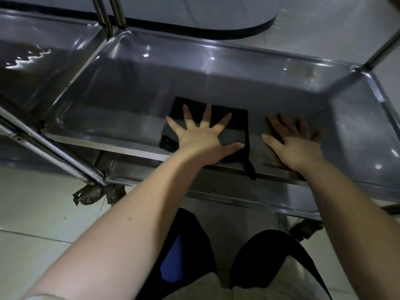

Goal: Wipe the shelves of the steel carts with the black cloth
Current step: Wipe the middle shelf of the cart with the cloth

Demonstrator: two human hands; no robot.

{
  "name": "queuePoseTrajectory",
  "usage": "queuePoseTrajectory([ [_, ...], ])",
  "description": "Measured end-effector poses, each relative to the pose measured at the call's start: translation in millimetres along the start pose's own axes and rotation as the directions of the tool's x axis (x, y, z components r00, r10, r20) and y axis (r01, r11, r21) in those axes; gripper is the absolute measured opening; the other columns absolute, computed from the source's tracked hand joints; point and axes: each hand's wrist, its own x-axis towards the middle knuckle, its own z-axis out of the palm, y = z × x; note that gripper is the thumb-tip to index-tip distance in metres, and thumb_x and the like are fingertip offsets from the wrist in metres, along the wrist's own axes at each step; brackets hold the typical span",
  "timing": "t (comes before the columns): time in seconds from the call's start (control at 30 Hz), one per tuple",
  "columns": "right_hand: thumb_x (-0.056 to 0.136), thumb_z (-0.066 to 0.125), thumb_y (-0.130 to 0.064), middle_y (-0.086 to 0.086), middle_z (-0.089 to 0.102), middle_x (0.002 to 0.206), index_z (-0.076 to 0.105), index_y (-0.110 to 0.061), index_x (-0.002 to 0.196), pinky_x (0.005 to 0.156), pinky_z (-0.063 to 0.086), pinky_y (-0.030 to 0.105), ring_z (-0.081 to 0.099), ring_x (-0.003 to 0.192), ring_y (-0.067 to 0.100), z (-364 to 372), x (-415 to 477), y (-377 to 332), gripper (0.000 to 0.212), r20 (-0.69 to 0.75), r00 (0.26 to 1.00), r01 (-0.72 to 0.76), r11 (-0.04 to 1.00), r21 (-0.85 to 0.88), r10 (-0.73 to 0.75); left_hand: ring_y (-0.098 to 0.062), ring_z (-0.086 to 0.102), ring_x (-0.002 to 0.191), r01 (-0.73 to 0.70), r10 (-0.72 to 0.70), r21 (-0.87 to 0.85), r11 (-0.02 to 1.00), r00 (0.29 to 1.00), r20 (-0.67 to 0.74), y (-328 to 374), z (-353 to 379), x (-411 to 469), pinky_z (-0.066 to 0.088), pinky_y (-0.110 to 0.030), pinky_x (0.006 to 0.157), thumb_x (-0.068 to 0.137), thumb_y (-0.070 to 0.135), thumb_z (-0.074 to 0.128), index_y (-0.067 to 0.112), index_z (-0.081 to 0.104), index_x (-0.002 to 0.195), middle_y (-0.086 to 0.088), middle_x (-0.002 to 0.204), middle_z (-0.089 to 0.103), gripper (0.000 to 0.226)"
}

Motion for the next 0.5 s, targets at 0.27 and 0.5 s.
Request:
queuePoseTrajectory([
  [0.27, 0.088, 0.022, -0.077, -0.021, 0.003, 0.161, 0.008, -0.055, 0.148, 0.113, -0.004, 0.065, -0.002, 0.150, 0.024, 1, -2, 4, 0.065, -0.054, 0.998, 0.029, 0.999, 0.020, -0.028, -0.035, -0.023, 0.146, 0.063, -0.065, -0.056, 0.996, 0.997, -0.031, -75, -7, -6, -0.014, -0.070, 0.108, 0.067, 0.095, 0.027, 0.067, -0.002, 0.142, 0.017, 0.161, -0.016, 0.086],
  [0.5, 0.089, 0.022, -0.076, -0.018, 0.003, 0.162, 0.010, -0.053, 0.149, 0.112, -0.006, 0.067, -0.003, 0.150, 0.027, 4, -1, 2, 0.066, -0.072, 0.997, 0.033, 0.999, 0.001, -0.032, -0.034, -0.019, 0.147, 0.121, -0.125, -0.082, 0.989, 0.991, -0.045, -130, -15, -10, -0.012, -0.068, 0.111, 0.064, 0.093, 0.026, 0.071, -0.001, 0.138, 0.018, 0.161, -0.014, 0.082],
])
